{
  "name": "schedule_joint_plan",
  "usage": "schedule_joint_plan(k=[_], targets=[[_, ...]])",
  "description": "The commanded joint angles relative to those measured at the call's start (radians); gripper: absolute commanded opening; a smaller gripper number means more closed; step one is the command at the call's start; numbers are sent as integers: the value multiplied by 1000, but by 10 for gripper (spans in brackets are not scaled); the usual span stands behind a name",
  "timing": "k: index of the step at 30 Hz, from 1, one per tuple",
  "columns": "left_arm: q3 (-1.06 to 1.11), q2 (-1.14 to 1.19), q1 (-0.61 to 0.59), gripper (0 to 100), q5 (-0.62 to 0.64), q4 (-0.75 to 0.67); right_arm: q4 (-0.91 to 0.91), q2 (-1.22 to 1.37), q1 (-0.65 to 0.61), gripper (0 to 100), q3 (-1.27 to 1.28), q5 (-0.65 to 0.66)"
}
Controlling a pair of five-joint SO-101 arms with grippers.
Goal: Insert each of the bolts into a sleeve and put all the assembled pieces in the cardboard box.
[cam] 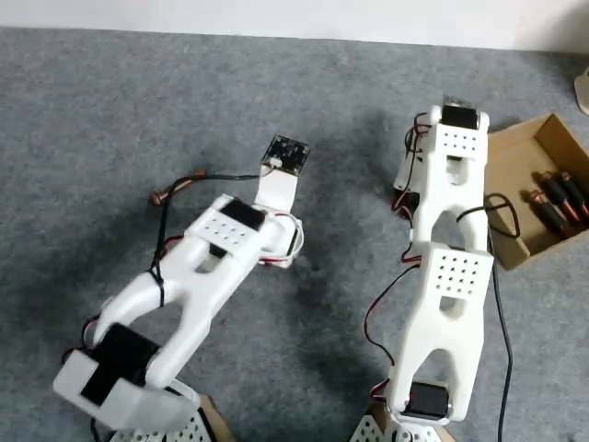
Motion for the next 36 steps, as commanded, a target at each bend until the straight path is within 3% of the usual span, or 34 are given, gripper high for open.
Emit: schedule_joint_plan(k=[1,21,27,36], targets=[[-82,21,-7,151,-8,44,-5,-27,-2,6,-48,11],[-84,70,-5,146,80,77,-35,-28,1,6,-47,3],[-85,70,-5,9,80,77,-10,-35,-1,6,-50,-11],[-84,70,-2,24,75,77,30,-31,-50,6,-148,-11]])
